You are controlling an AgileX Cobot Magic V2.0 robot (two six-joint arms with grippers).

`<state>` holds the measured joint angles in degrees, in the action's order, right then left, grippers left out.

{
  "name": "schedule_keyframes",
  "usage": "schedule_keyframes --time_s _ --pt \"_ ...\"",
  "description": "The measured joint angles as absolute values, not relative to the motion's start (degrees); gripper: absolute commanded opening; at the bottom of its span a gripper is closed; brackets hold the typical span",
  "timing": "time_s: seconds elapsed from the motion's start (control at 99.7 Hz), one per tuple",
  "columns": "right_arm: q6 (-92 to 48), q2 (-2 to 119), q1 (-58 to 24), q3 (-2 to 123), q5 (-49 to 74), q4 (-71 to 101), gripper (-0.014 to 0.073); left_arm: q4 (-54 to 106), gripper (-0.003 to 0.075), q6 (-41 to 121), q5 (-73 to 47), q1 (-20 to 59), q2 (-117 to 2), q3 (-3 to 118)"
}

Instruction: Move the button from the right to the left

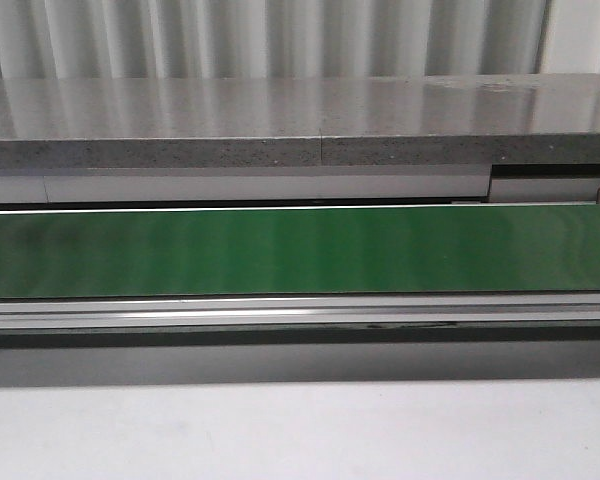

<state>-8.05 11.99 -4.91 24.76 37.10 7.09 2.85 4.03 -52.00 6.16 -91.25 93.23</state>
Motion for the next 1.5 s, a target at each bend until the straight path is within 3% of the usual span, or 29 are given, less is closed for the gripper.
schedule_keyframes --time_s 0.291,0.451,0.932,1.504 --pt "-8.05 11.99 -4.91 24.76 37.1 7.09 -0.0068 0.0 -0.002 1.66 -49.97 10.11 -90.69 92.74" --pt "-8.05 11.99 -4.91 24.76 37.1 7.09 -0.0068 0.0 -0.002 1.28 -45.82 10.2 -86.8 86.16" --pt "-8.05 11.99 -4.91 24.76 37.1 7.09 -0.0068 0.0 -0.002 0.51 -29.6 10.2 -59.13 51.34" --pt "-8.05 11.99 -4.91 24.76 37.1 7.09 -0.0068 0.58 -0.002 0.51 -28.44 10.09 -31.56 33.1"
